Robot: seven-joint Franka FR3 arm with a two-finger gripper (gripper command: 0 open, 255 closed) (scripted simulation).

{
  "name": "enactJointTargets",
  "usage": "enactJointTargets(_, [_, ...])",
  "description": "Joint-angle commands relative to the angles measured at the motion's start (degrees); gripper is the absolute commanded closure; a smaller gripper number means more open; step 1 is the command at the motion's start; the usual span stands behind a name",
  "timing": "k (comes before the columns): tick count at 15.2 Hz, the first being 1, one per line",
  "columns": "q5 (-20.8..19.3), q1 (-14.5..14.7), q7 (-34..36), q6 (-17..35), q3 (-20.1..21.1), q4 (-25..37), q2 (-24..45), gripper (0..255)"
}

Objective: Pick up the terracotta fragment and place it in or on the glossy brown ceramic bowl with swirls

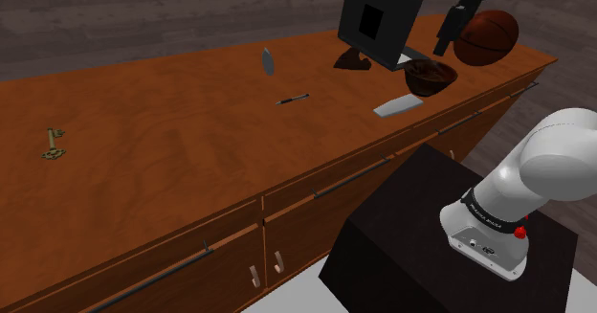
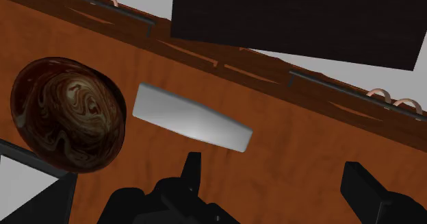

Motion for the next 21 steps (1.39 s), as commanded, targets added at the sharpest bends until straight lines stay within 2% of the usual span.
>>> enactJointTargets(1, [0.0,0.0,0.0,0.0,0.0,0.0,0.0,0])
enactJointTargets(6, [-1.7,0.2,-8.9,5.9,-6.7,3.4,9.2,0])
enactJointTargets(11, [-1.1,1.2,-18.1,10.6,-12.8,9.1,20.0,0])
enactJointTargets(16, [2.2,2.4,-28.0,13.6,-18.0,17.0,32.0,0])
enactJointTargets(21, [8.2,2.5,-38.5,14.2,-21.5,27.2,45.1,0])
